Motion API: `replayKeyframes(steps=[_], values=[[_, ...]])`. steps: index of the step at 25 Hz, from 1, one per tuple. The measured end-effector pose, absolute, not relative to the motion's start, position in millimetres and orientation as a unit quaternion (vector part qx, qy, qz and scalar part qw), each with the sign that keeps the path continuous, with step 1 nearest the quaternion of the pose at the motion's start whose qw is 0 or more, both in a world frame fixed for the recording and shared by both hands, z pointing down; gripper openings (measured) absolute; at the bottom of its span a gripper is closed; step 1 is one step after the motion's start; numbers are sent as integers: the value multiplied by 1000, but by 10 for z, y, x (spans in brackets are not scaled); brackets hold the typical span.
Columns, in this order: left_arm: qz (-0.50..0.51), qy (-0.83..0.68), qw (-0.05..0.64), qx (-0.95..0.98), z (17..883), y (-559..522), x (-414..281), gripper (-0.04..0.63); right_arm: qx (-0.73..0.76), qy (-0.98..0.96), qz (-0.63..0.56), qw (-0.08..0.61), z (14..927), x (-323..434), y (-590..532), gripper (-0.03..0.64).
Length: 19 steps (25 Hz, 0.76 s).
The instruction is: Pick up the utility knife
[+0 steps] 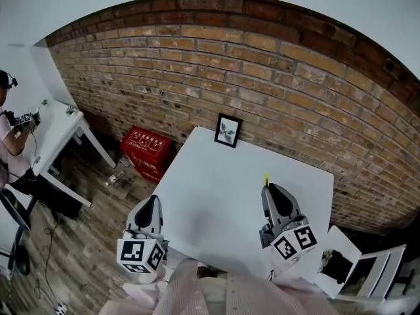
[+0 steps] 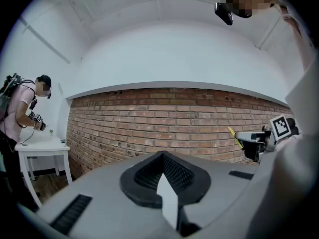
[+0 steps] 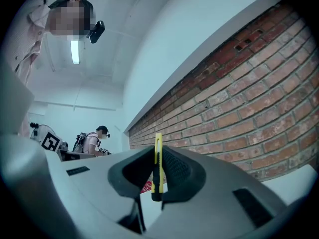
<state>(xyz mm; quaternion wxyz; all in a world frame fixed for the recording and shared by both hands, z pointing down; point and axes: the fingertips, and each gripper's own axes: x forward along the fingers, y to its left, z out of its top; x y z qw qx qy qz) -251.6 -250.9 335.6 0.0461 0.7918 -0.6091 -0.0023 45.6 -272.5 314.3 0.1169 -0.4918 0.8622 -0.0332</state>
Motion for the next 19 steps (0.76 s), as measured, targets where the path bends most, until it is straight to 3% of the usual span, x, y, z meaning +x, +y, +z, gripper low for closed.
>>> replayKeyframes(steps=[19], values=[[6, -604, 38, 796, 3364, -2442, -2405, -6, -497, 862, -19, 93, 3188, 443, -2656, 51]])
